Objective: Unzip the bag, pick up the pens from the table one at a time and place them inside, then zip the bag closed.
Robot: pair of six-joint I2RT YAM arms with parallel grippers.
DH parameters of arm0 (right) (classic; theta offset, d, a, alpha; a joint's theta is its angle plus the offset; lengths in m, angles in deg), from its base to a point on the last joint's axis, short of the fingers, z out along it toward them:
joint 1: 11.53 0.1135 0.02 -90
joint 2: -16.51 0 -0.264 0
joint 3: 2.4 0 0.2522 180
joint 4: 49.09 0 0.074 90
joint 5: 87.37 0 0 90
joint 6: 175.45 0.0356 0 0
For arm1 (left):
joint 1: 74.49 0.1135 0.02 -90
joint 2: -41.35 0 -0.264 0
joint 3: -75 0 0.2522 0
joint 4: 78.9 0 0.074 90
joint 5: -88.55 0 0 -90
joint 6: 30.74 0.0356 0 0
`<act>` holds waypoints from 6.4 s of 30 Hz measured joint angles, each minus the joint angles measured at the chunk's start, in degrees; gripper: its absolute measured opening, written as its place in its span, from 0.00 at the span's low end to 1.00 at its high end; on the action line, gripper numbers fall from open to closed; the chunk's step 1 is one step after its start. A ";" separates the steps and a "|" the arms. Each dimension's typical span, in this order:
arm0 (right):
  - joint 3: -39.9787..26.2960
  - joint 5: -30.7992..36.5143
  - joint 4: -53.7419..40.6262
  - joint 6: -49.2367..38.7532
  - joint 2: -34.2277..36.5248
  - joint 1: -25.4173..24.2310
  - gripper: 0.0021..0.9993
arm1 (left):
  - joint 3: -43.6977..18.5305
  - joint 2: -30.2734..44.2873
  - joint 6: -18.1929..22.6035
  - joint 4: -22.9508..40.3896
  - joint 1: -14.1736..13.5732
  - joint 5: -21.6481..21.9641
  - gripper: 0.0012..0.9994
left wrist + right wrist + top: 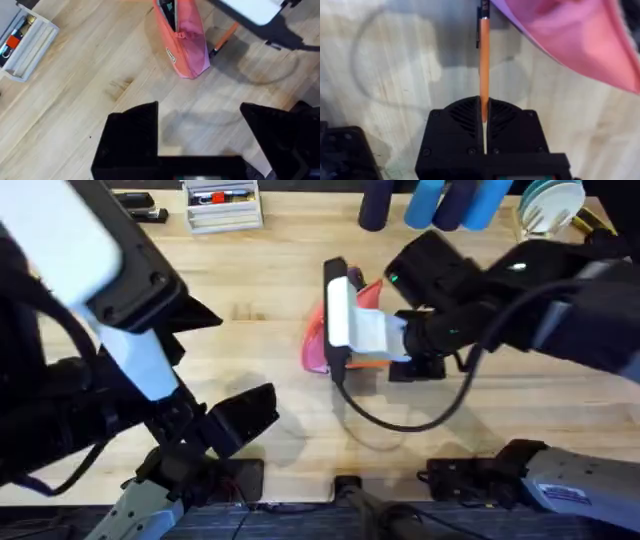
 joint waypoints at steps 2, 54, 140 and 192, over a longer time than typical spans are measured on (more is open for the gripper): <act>0.00 1.00 -0.11 -1.14 -2.21 -0.72 0.03 | 0.01 0.02 0.00 0.00 0.00 0.00 0.99; 0.02 3.59 22.43 -30.40 -9.59 -10.90 0.03 | -0.01 0.00 0.00 0.00 0.00 -0.02 0.99; 0.00 -24.94 33.97 -54.13 12.99 -12.12 0.88 | -0.01 0.02 0.00 1.31 0.00 -0.17 0.99; -19.71 -20.19 0.14 -9.97 6.68 -12.12 1.00 | 13.07 0.02 2.82 -20.87 0.00 1.27 0.99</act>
